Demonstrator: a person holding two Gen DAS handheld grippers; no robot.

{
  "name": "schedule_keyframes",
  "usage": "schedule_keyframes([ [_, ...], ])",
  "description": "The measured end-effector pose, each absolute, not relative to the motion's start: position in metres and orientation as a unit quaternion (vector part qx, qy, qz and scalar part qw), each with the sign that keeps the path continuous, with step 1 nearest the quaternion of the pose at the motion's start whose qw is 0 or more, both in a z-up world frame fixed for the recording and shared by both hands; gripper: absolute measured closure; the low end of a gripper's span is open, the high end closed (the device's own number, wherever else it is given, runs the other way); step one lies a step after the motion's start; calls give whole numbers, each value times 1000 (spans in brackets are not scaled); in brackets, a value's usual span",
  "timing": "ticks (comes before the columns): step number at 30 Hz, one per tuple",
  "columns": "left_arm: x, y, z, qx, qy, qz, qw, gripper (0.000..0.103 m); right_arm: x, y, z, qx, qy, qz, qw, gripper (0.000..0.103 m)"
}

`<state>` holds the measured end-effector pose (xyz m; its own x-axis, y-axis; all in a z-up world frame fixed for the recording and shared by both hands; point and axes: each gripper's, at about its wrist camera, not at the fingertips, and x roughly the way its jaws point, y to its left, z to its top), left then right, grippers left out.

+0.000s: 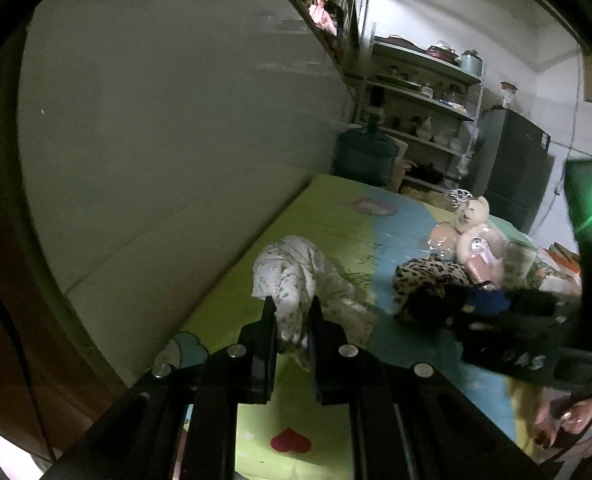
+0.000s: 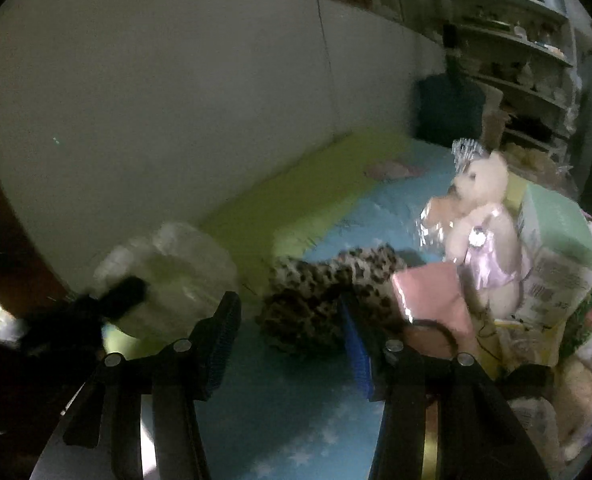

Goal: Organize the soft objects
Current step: 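Grasp the white floral scrunchie with the left tool while the right tool grasps the leopard-print cloth, then carry the scrunchie and leopard cloth with both tools over the cardboard tray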

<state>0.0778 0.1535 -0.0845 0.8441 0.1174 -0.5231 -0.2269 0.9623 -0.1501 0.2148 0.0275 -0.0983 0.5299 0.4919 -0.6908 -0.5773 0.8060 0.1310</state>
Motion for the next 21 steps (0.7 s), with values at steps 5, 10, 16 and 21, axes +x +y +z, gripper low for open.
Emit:
schedule_keyframes([
  [5,81,158,-91,-118,269,84,952,89,220,29,-111,-43,392,294,871,57],
  [10,78,163,-91,-132,265,80,952,89,222,18,-110,-22,388,278,878,93],
  [16,72,168,-84,-142,261,79,951,89,205,0,-86,16,342,308,888,95],
  [21,66,159,-67,-135,243,67,958,89,184,-17,-55,38,297,333,894,95],
])
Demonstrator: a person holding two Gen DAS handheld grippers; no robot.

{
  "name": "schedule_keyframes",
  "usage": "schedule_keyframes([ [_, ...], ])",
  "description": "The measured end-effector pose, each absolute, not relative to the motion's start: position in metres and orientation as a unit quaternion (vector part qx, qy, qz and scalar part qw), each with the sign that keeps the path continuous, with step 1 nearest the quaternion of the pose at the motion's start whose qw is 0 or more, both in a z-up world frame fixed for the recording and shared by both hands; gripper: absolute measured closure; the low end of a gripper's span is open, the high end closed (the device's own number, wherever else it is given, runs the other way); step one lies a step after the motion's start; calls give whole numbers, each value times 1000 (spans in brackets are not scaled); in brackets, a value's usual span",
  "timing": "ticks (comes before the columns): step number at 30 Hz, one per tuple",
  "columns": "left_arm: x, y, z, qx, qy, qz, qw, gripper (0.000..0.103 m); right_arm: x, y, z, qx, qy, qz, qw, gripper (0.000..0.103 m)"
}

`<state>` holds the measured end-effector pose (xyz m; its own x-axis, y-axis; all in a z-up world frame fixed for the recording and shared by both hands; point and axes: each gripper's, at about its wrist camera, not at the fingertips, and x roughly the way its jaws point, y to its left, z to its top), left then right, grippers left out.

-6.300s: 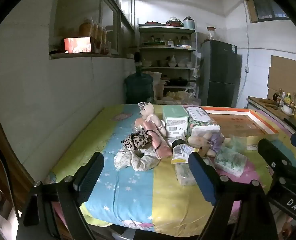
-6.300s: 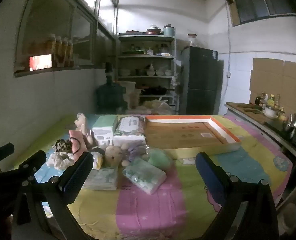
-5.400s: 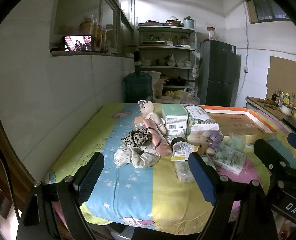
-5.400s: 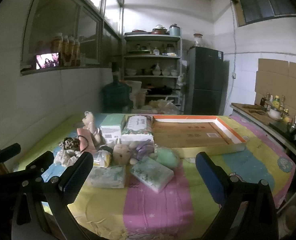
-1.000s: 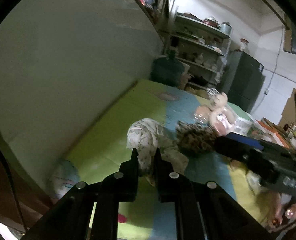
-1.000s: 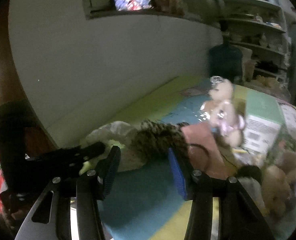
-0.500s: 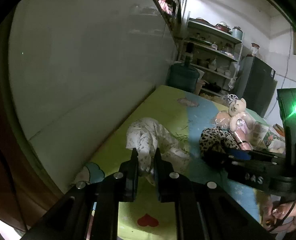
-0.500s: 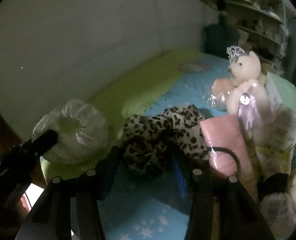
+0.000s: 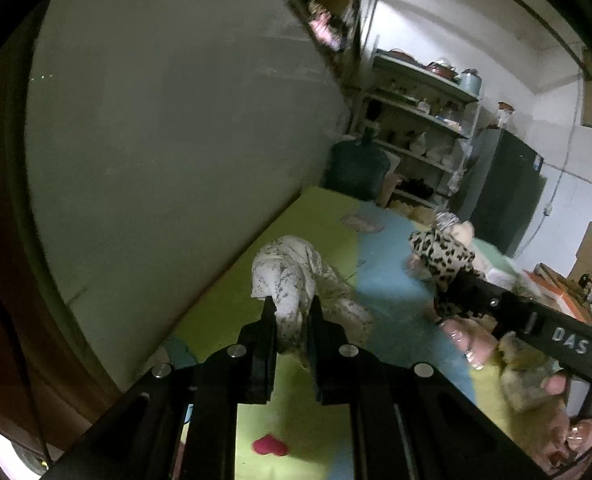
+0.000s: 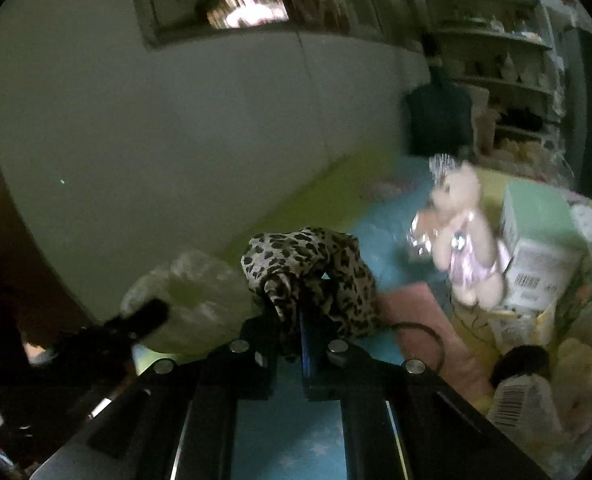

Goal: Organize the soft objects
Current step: 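Carry the scrunchie and leopard cloth with both tools over the cardboard tray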

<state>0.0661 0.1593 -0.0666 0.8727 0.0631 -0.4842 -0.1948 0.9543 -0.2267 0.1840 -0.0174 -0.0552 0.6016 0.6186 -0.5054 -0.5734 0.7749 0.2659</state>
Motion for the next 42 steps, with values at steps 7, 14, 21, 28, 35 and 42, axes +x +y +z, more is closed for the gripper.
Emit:
schedule_keyframes([
  [7,64,131,-38,-112,217,27,969,89,147,-45,-18,65,242,340,906,95],
  [14,72,73,-12,-77,202,-51,975,89,130,-103,-7,86,207,294,929,95],
  [21,91,6,4,-60,203,-121,970,89,115,-170,0,98,186,232,950,95],
  [28,120,-59,12,-52,210,-175,960,89,111,-243,6,114,169,167,965,94],
  [35,141,-130,12,-36,226,-215,949,89,106,-324,2,124,162,97,974,94],
  [42,165,-192,6,-24,248,-247,936,89,113,-389,-9,123,177,49,975,94],
])
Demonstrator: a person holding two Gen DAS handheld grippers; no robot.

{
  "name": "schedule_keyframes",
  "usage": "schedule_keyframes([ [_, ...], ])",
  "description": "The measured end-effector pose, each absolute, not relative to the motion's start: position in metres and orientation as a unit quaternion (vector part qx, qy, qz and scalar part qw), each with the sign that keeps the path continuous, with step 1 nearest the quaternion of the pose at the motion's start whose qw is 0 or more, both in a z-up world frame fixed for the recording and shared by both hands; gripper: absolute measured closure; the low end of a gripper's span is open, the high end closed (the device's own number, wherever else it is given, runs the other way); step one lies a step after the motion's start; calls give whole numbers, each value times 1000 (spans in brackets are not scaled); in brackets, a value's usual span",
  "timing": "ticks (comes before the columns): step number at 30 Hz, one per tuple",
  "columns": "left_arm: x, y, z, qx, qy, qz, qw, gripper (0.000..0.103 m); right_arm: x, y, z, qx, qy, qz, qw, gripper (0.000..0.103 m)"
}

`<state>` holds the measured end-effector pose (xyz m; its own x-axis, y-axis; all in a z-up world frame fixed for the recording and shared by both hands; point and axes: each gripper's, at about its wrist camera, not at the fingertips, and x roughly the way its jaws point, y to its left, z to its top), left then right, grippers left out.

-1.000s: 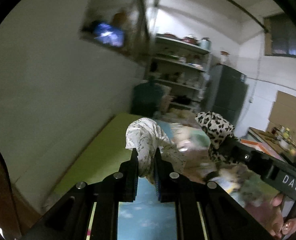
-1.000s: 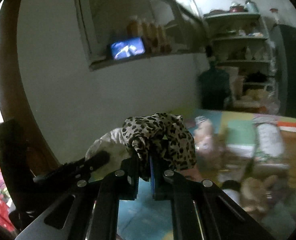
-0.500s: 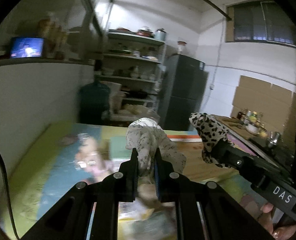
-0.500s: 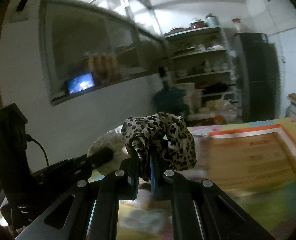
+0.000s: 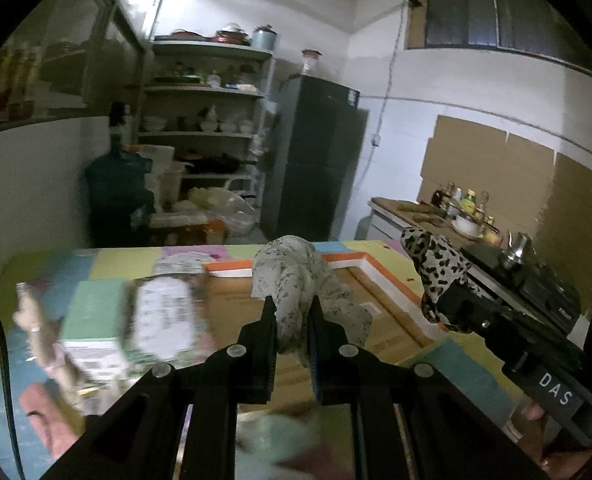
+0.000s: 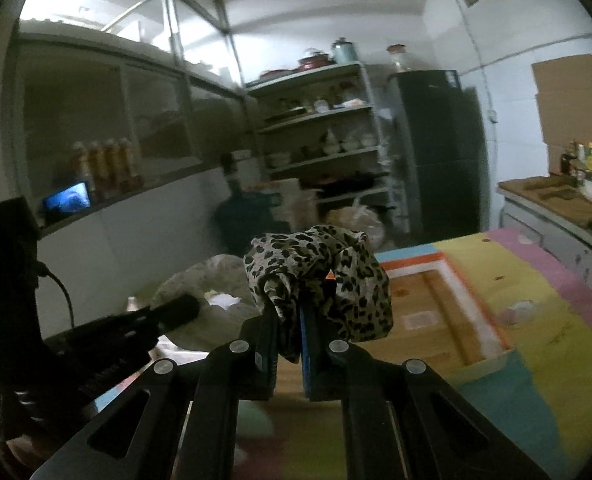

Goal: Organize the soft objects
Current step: 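Carry the scrunchie and leopard cloth with both tools over the cardboard tray, then lower both items into the tray and open both tools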

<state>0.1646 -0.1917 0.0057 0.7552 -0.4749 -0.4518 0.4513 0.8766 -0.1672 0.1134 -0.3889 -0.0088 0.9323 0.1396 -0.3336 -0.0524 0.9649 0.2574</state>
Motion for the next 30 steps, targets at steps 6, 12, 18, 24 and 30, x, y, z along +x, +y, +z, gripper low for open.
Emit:
schedule_keyframes([
  [6,188,-239,-11,-19,278,-260,925,89,121,-438,-26,132,200,12,971,94],
  [12,211,-263,-28,-29,301,-262,916,89,142,-463,-43,143,229,3,963,93],
  [18,230,-276,-46,-30,330,-254,909,90,167,-467,-58,141,255,9,956,93],
  [24,244,-284,-60,-21,358,-240,902,89,189,-471,-71,149,282,5,948,93],
  [30,256,-286,-75,-20,386,-229,894,89,207,-471,-83,147,309,6,940,91],
])
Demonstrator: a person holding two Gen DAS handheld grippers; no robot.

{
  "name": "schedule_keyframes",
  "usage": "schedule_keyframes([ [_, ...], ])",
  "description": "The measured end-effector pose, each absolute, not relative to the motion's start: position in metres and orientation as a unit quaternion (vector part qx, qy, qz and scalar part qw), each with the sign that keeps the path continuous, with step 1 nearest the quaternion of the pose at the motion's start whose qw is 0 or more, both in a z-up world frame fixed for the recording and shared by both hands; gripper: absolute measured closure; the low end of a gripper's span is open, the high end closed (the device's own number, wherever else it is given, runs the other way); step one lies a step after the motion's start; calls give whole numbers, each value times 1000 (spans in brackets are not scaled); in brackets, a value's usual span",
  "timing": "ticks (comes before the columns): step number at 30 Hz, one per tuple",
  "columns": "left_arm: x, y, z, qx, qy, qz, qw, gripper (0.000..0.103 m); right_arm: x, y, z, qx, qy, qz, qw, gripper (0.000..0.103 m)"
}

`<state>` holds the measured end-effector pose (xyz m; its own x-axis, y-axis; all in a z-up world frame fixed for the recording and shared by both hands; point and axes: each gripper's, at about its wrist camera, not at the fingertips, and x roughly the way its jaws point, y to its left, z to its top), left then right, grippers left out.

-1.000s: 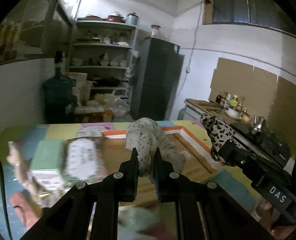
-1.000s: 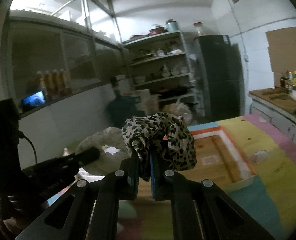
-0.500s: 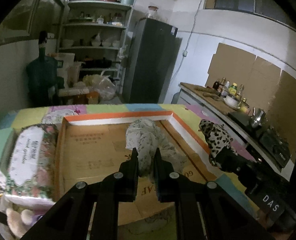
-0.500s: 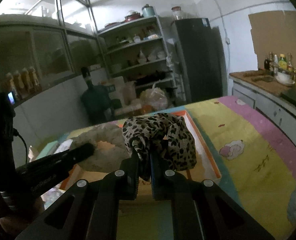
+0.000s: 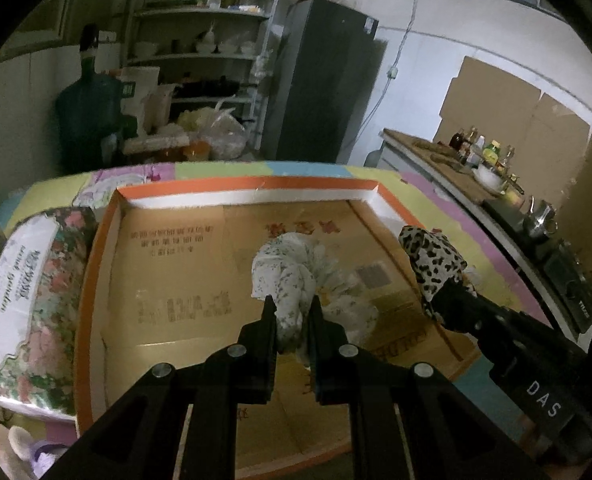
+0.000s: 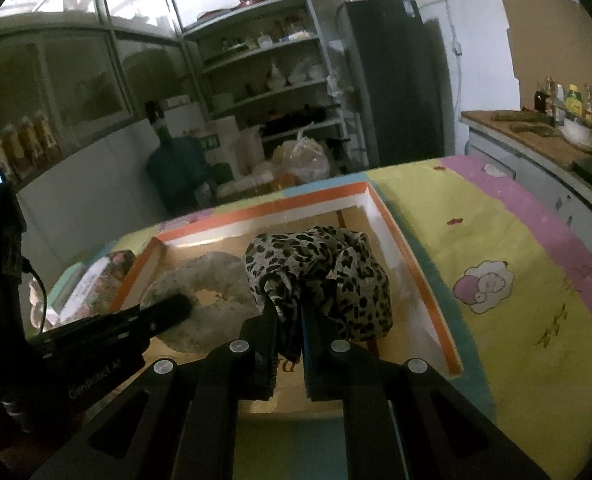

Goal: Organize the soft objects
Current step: 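Lower both items into the tray and open both tools, then withdraw both tools from the tray back toward the pile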

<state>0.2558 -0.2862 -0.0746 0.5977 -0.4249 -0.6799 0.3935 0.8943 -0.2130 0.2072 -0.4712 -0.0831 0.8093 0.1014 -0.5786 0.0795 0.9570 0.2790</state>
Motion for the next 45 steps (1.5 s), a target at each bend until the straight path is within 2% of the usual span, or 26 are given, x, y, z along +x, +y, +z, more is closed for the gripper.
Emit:
schedule_keyframes([
  [5,263,-284,-81,-32,402,-221,888,85,217,-472,-93,150,326,5,933,88],
  [7,262,-284,-80,-33,397,-220,890,76,218,-472,-94,150,329,6,932,80],
  [9,259,-284,-77,-32,390,-219,894,63,219,-471,-94,150,328,6,933,71],
  [12,256,-284,-74,-29,385,-218,896,50,218,-471,-94,149,325,8,934,68],
  [15,252,-283,-69,-24,379,-214,900,42,217,-471,-93,151,321,6,935,60],
  [24,233,-271,-48,-26,333,-207,920,18,200,-466,-86,155,306,0,939,53],
  [45,194,-209,-11,-13,270,-159,950,17,160,-423,-57,136,274,-4,952,50],
])
